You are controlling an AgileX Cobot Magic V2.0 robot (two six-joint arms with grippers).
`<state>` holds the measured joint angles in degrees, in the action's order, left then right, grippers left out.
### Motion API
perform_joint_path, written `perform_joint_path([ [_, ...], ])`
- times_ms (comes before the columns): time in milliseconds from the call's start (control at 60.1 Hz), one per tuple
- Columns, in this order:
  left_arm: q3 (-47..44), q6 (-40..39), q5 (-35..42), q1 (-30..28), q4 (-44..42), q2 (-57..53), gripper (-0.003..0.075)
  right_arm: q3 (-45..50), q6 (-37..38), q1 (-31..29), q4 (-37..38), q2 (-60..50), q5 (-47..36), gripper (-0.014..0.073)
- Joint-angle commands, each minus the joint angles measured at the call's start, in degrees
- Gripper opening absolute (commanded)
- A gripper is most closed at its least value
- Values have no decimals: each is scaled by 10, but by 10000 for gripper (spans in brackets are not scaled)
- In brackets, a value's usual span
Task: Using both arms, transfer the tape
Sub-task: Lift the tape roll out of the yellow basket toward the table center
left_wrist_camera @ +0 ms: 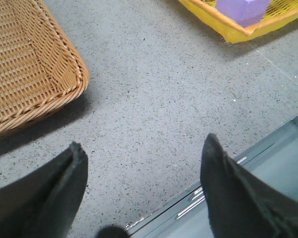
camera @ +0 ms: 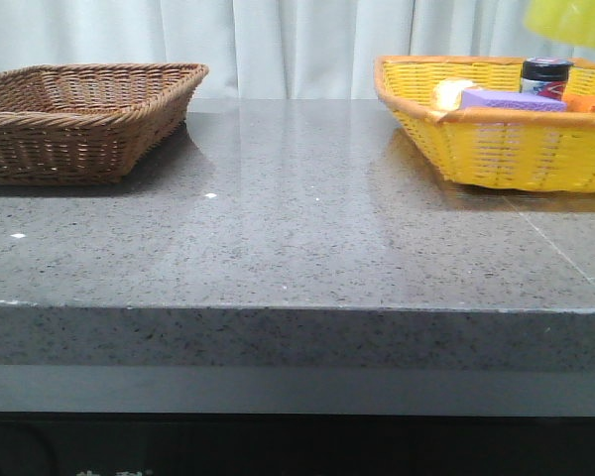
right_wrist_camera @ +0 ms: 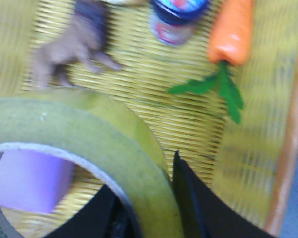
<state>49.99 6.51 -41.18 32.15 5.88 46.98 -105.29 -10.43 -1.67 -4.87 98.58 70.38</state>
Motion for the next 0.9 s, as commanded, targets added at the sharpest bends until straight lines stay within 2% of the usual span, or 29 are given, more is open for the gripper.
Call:
perform_joint_path([
  [0, 19, 0, 37, 4, 6, 0, 473, -20, -6, 41, -22, -47, -28, 70],
  [283, 19, 0, 37, 4, 6, 0, 473, -20, -6, 211, -21, -32, -75, 70],
  [483, 19, 0, 39, 4, 6, 0, 473, -20, -6, 297, -11, 6, -132, 70],
  [682, 19, 0, 39, 4, 6, 0, 473, -21, 7, 337, 49, 52, -146, 70],
  [882, 19, 0, 39, 4, 6, 0, 473, -21, 17, 339, 75, 88, -153, 70],
])
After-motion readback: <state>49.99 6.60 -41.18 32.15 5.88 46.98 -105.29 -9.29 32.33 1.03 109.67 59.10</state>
